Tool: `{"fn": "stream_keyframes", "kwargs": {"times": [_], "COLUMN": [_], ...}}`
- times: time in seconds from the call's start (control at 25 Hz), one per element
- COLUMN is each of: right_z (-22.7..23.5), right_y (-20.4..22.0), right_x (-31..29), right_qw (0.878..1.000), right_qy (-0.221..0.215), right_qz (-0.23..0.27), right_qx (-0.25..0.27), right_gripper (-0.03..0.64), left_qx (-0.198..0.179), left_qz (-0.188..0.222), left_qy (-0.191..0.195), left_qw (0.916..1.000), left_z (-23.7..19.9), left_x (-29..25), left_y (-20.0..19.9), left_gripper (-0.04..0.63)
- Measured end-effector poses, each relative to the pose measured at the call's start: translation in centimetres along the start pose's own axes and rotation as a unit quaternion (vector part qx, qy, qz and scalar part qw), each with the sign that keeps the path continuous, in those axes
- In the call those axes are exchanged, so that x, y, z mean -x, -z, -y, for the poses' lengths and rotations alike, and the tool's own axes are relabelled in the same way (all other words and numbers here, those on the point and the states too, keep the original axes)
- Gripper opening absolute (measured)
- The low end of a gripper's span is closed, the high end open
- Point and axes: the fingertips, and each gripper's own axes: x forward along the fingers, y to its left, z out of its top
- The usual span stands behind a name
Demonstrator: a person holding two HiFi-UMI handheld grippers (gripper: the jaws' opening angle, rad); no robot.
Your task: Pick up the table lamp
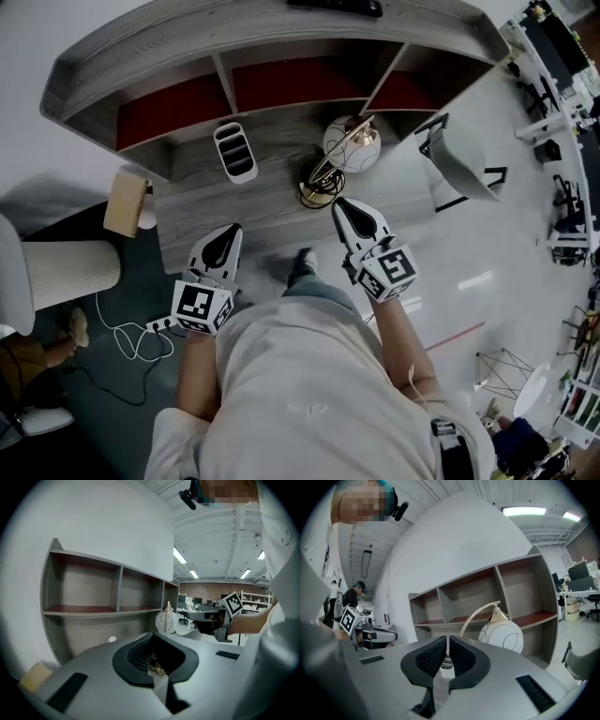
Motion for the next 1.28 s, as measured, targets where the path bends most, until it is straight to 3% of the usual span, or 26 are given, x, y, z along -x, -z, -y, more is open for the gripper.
{"fn": "stream_keyframes", "kwargs": {"times": [0.36, 0.72, 1.0, 1.08, 1.28], "right_z": [3.2, 3.5, 3.3, 3.5, 3.5], "right_y": [0.3, 0.5, 0.5, 0.5, 0.4], "right_x": [-4.4, -7.4, -9.4, -9.7, -9.8], "right_qw": [0.997, 0.995, 0.996, 0.996, 0.996], "right_qy": [-0.072, -0.094, -0.069, -0.052, -0.018], "right_qz": [-0.018, -0.02, -0.017, -0.012, 0.001], "right_qx": [-0.011, -0.026, -0.053, -0.071, -0.09], "right_gripper": [0.078, 0.129, 0.126, 0.091, 0.081], "left_qx": [0.019, 0.042, 0.048, 0.051, 0.05], "left_qz": [-0.014, -0.029, -0.025, -0.027, -0.031], "left_qy": [-0.065, -0.084, -0.06, -0.048, 0.001], "left_qw": [0.9976, 0.9952, 0.9967, 0.9971, 0.9983], "left_z": [-0.2, -0.4, -2.7, -3.7, -5.4], "left_x": [-4.2, -4.4, -4.5, -4.5, -5.4], "left_y": [0.1, 1.4, 1.3, 1.6, 1.8], "left_gripper": [0.017, 0.017, 0.017, 0.017, 0.017]}}
